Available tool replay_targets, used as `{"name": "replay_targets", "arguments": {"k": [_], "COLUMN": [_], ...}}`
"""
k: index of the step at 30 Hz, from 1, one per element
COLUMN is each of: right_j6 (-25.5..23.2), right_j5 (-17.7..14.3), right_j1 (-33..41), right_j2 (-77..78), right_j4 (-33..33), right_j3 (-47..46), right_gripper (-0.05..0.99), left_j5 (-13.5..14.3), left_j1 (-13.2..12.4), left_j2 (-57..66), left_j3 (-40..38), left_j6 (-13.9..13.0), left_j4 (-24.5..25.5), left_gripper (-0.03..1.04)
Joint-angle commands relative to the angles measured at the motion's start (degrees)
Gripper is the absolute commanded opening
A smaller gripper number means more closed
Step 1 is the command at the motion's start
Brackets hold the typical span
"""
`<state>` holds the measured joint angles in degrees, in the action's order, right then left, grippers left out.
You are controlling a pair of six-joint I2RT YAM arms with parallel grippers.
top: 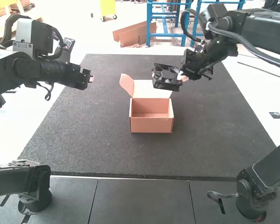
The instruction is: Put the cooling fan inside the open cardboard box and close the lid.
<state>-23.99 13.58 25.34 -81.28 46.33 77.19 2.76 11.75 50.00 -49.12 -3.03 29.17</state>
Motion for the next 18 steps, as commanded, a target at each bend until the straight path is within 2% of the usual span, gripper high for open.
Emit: {"name": "replay_targets", "arguments": {"k": [1, 11, 18], "right_j6": [-4.7, -6.4, -5.8], "right_j5": [-4.3, -5.8, -6.6], "right_j1": [3.8, 6.2, 6.3], "right_j2": [1.5, -4.7, -9.5], "right_j4": [-1.4, -4.2, -6.5], "right_j3": [-0.1, 0.6, 1.1], "right_gripper": [0.00, 0.00, 0.00], "left_j5": [-0.3, -0.4, -0.3], "left_j1": [0.5, 0.1, 0.1], "left_j2": [-2.9, -6.1, -7.3], "left_j3": [0.8, 1.6, 1.8], "left_j6": [-0.4, 0.2, 2.2], "left_j4": [0.2, 2.4, 2.8], "left_gripper": [0.97, 0.97, 0.97]}}
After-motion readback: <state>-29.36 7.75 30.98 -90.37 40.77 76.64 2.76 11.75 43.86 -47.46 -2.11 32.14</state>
